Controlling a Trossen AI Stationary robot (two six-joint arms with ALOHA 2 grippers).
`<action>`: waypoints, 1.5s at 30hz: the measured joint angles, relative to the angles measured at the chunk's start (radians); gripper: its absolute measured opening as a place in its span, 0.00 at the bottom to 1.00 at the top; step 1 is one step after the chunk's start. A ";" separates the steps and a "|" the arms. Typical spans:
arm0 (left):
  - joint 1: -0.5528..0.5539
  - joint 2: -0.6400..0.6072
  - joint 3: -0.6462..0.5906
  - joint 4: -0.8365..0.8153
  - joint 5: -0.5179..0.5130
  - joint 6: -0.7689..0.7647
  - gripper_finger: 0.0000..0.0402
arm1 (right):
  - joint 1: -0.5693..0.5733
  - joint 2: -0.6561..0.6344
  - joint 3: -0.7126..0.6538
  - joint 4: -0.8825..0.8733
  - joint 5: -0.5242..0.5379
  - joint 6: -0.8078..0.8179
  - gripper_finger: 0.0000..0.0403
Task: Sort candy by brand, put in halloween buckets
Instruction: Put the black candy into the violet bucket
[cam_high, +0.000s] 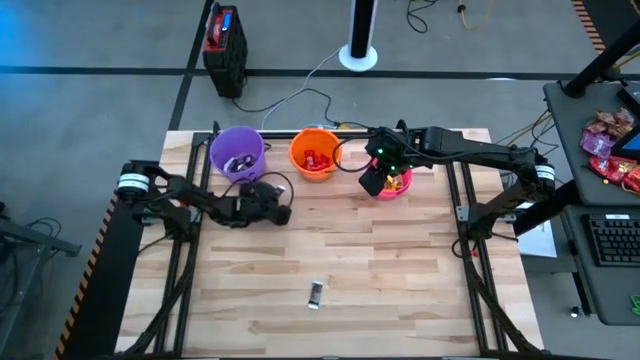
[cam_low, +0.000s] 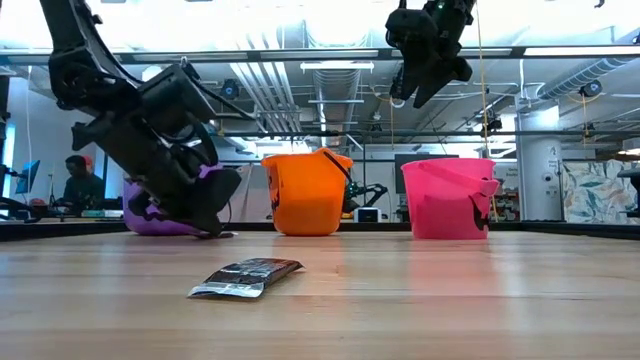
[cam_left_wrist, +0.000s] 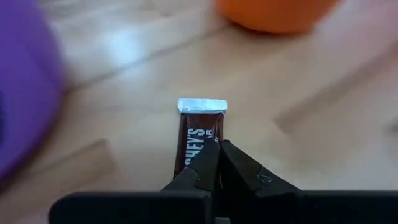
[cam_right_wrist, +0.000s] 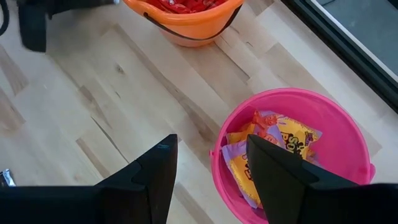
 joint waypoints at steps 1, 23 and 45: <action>-0.012 0.002 0.001 0.002 0.013 0.000 0.00 | 0.000 0.000 0.000 -0.001 0.000 0.000 0.46; -0.343 -0.203 0.240 -0.272 0.259 0.242 0.03 | 0.000 0.000 0.000 -0.003 -0.005 -0.038 0.46; -0.347 -0.180 -0.022 0.002 0.231 0.446 0.39 | 0.003 0.000 0.000 0.096 -0.029 -0.024 0.46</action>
